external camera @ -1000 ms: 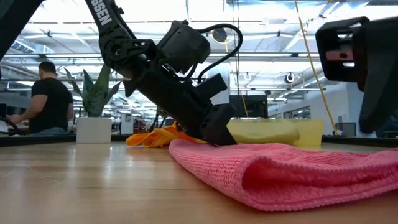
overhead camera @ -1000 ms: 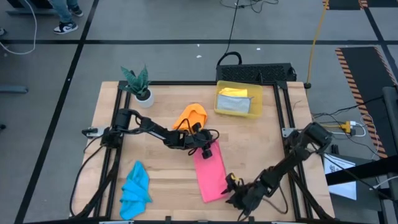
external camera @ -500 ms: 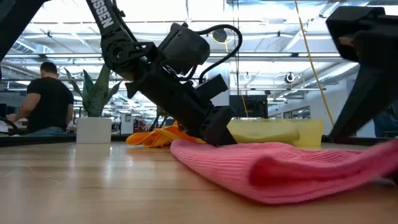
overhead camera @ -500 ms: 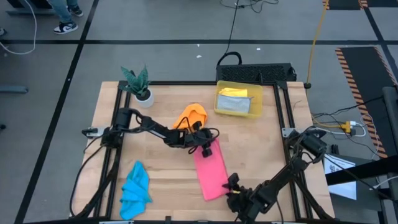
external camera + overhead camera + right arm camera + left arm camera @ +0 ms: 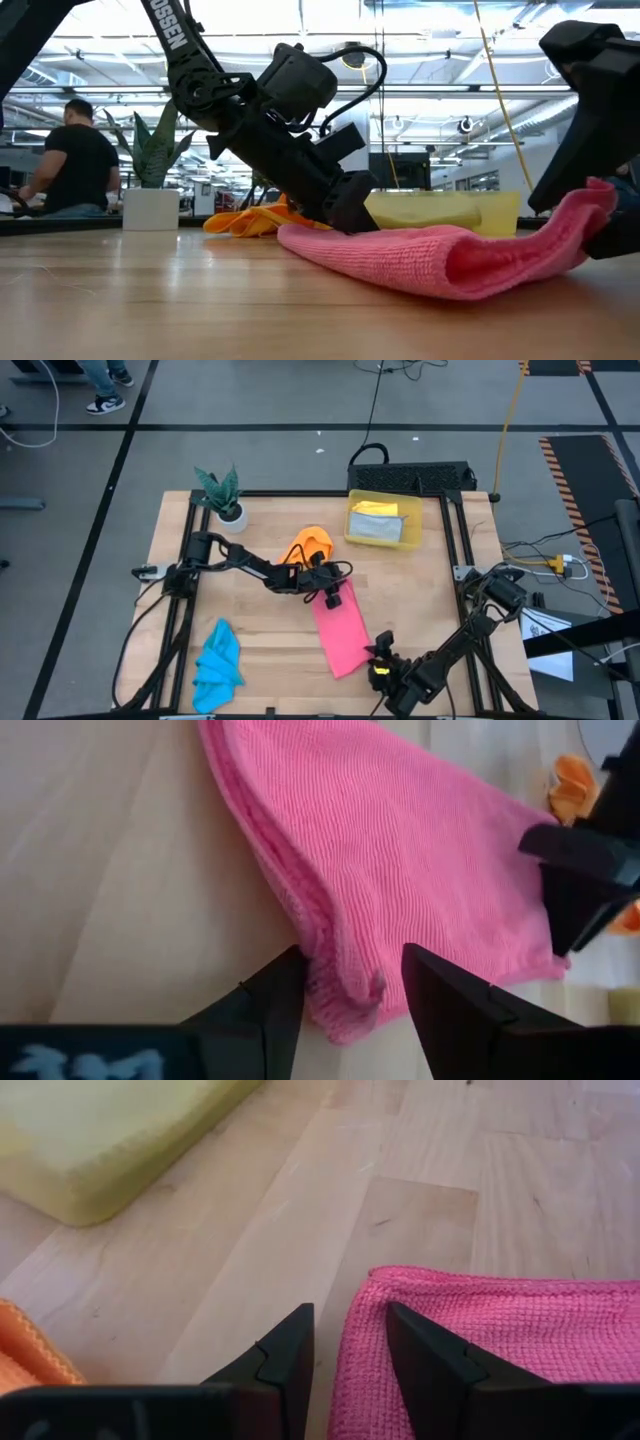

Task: Fold microfiber towels
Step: Fold the pink kitchen towel

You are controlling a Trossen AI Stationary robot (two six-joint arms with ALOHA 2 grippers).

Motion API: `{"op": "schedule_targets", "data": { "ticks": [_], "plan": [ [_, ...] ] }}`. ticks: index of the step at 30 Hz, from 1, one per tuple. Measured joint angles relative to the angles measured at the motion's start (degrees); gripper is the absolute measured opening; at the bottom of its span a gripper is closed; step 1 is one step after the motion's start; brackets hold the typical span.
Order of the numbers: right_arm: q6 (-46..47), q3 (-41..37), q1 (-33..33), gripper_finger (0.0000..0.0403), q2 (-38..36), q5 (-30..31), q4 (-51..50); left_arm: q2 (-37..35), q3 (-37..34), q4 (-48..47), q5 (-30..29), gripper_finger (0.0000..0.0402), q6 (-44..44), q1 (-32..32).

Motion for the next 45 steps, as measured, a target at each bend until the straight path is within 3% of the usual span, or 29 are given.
{"op": "schedule_targets", "data": {
  "ticks": [8, 29, 35, 39, 45],
  "plan": [
    [5.51, 0.00, 0.65, 0.0143, -0.55, -0.05, -3.01, 0.00, 0.04, -0.55, 0.07, 0.0131, -0.53, -0.66],
    [1.74, -0.04, 1.28, 0.0134, -4.94, 2.15, -1.92, -0.11, 0.11, -2.02, -0.24, 0.0131, -2.05, -3.17],
    [-9.87, -5.37, 1.28, 0.0134, -4.94, -6.43, 11.30, -0.11, 0.09, -2.11, -0.26, 0.0131, -2.12, -3.19],
    [-15.28, -10.51, 1.49, 0.0134, -4.94, -7.20, 20.53, -0.11, 0.09, -2.15, -0.24, 0.0131, -2.10, -3.19],
    [-23.19, -12.96, 2.61, 0.0134, -5.02, -6.17, 23.22, -0.11, 0.09, -2.18, -0.26, 0.0131, -2.10, -3.19]
  ]
}}
